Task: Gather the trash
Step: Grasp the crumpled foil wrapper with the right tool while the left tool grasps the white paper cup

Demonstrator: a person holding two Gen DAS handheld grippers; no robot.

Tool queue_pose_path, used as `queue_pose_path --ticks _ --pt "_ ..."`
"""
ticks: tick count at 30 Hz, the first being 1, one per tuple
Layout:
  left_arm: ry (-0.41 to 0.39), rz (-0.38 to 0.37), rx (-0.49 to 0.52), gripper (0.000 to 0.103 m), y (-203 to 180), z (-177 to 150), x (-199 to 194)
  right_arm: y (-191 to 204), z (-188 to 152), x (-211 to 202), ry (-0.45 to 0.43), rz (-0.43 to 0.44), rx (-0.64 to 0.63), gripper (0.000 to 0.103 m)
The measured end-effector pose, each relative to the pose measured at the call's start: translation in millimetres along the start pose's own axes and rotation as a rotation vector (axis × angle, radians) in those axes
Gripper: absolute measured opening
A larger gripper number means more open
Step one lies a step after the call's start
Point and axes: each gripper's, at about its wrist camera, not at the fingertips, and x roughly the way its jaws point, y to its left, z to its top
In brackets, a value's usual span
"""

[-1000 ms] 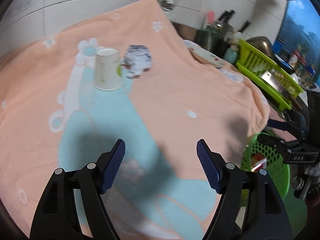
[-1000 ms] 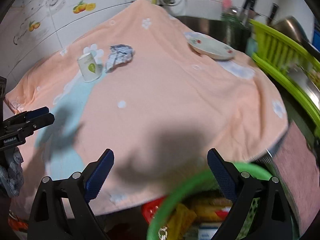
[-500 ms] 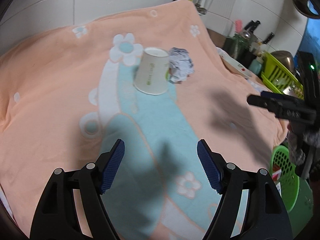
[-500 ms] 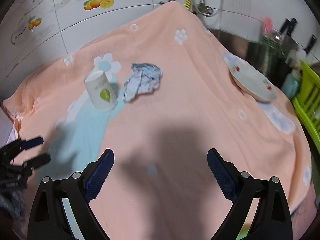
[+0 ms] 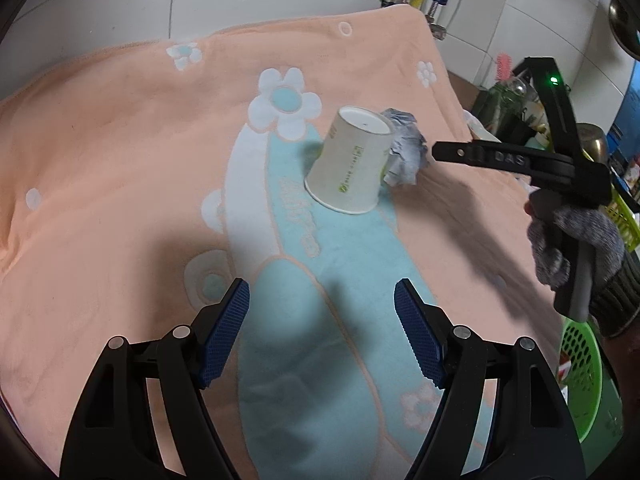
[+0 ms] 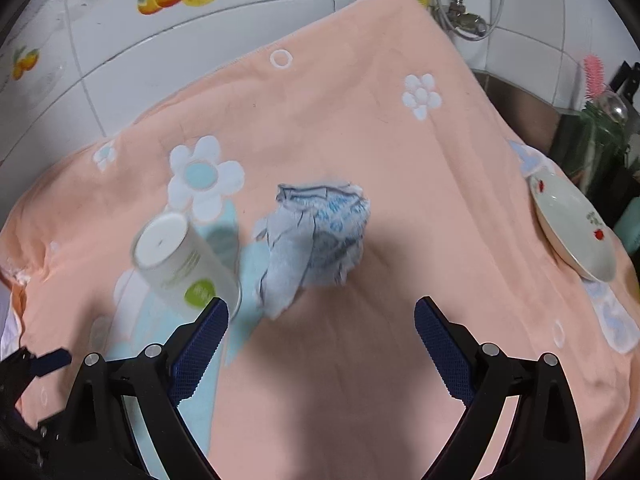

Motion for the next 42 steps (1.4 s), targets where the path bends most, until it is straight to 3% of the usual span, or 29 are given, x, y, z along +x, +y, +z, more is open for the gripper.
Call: queue_pose_path --ticks 20,25,30,42 --pt "0.006 0.012 -0.014 0.074 11 11 14 -13 41 77 0.052 0.004 0.044 0.091" --pt "-0.002 0.019 -0.011 0.074 10 15 17 -15 42 84 0.073 0.033 0.044 0.064" --pt "-0.023 0.022 0.007 0.074 4 25 21 -19 40 72 0.053 0.047 0.050 0.053" --pt "-0.047 0.017 0.097 0.078 -29 62 48 -30 17 22 0.028 0.058 0.041 0.049"
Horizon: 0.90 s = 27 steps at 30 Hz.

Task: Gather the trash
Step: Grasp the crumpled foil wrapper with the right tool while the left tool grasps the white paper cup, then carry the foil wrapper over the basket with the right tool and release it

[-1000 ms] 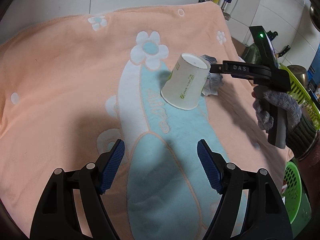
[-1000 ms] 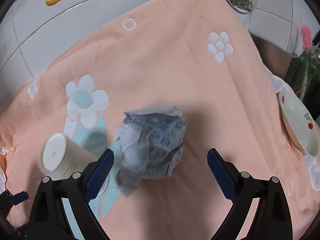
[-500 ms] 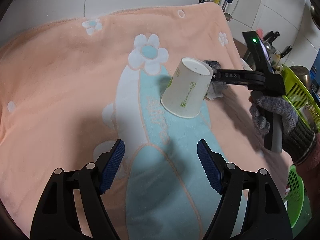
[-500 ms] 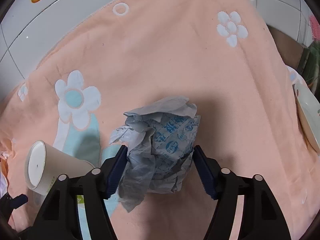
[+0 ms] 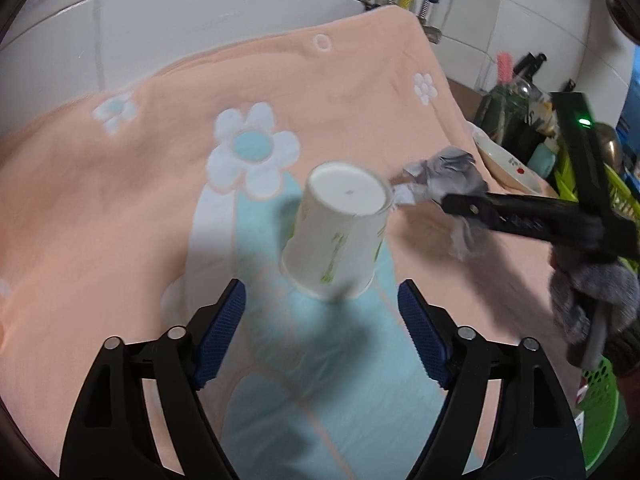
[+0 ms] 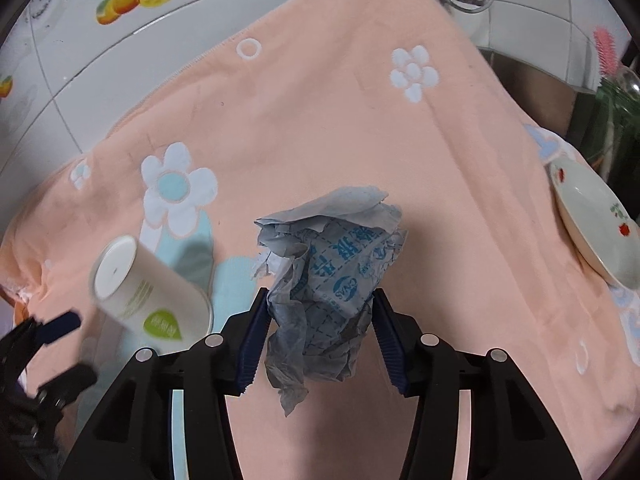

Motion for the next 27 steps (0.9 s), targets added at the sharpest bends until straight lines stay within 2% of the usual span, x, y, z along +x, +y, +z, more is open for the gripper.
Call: queue_pose_path --ticks 12,15,22,25,27 --pt "0.021 0.005 0.030 0.078 -10 24 45 -15 -42 -59 0.001 -0.029 -0.062 0.049" --pt "0.010 -0.010 0.029 0.078 -12 28 50 -17 -53 -76 -0.013 -0.040 -0.082 0.049" --pt "0.013 0.017 0.024 0.078 -16 30 60 -25 -87 -111 -0.023 -0.039 -0.093 0.049" --pt "0.006 0.033 0.031 0.074 -16 28 60 -28 -101 -120 -0.018 -0.041 -0.089 0.049" --pt "0.003 0.049 0.037 0.065 -17 26 60 -31 -109 -125 -0.015 -0.045 -0.086 0.049"
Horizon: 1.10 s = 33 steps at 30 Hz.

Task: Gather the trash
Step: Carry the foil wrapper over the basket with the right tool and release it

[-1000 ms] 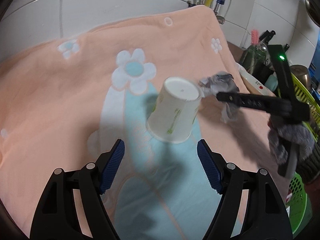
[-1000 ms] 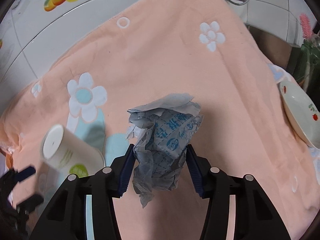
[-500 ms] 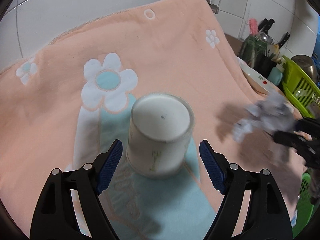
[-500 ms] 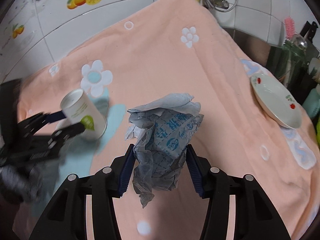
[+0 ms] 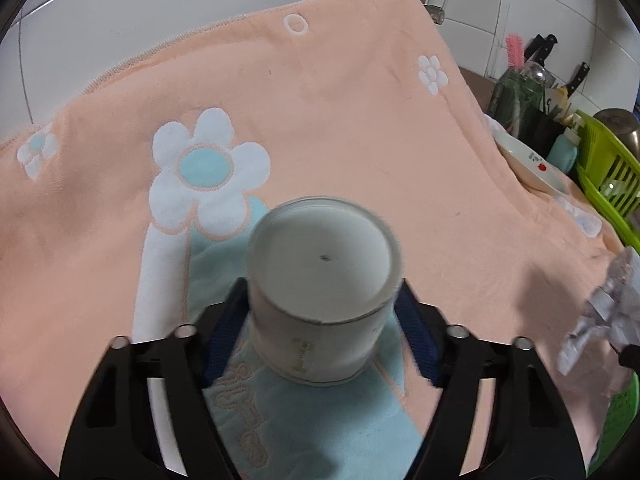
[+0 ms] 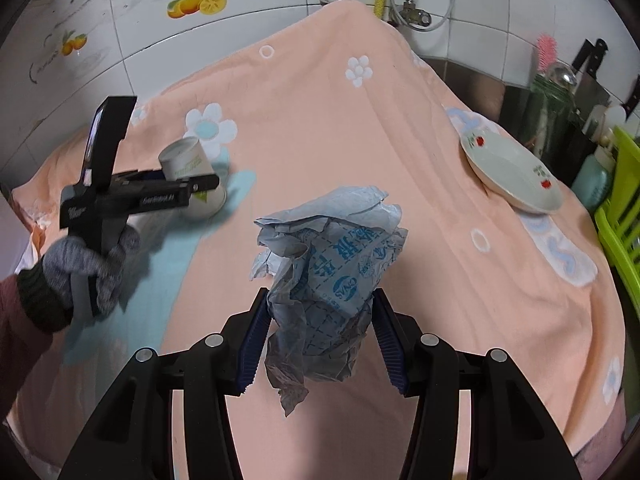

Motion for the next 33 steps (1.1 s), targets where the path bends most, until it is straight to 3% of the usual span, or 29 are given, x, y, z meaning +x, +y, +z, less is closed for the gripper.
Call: queue_pose_path --ticks 11,23,33 --pt "-0.041 -0.041 -0.014 0.063 -10 -15 -50 -7 -47 -43 -0.034 -0.031 0.044 0.049" --pt "-0.096 -0.136 0.077 0.063 -68 -57 -141 -22 -119 -104 -0.033 -0.091 0.143 0.050" --pt "-0.116 -0.259 0.129 0.063 -131 -96 -194 -35 -175 -148 -0.033 -0.169 0.190 0.053"
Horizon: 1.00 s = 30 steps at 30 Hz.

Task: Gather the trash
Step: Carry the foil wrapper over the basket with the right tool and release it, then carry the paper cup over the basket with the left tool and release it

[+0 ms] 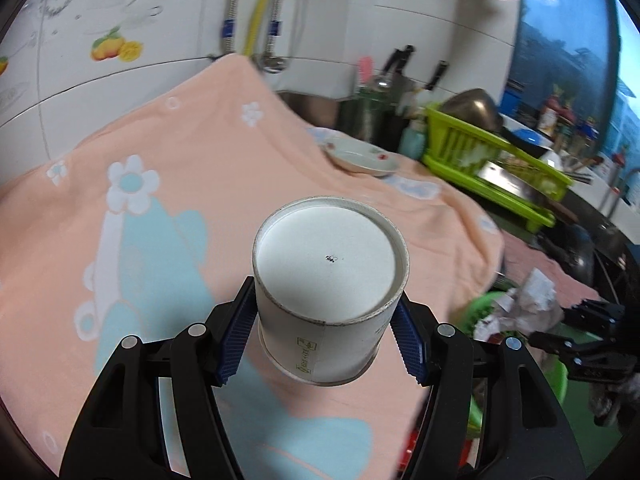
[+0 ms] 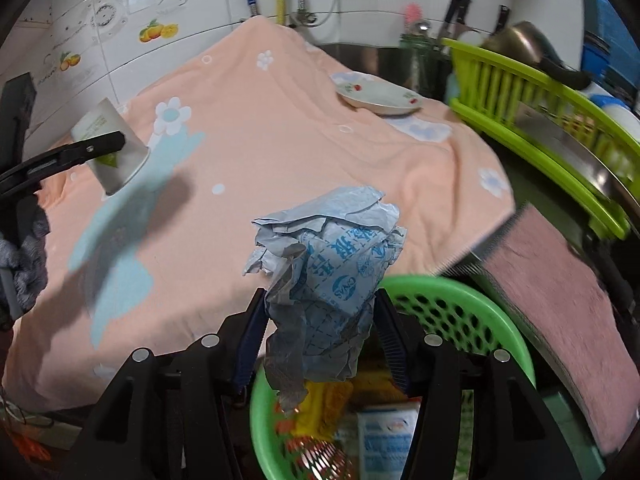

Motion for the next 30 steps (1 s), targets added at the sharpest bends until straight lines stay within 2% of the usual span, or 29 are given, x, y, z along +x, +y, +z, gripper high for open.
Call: queue_pose_path --ticks 14,26,30 --pt "0.025 -0.152 0.120 0.063 -98 -35 -5 -73 -53 -20 0.032 -0.113 0.154 0.053" --pt "0.092 -0.235 0.141 0.063 -139 -58 9 -98 -72 -33 0.024 -0.158 0.215 0.053" --pt "0.122 -0.255 0.152 0.065 -153 -67 16 -101 -77 -40 0.010 -0.162 0.234 0.063"
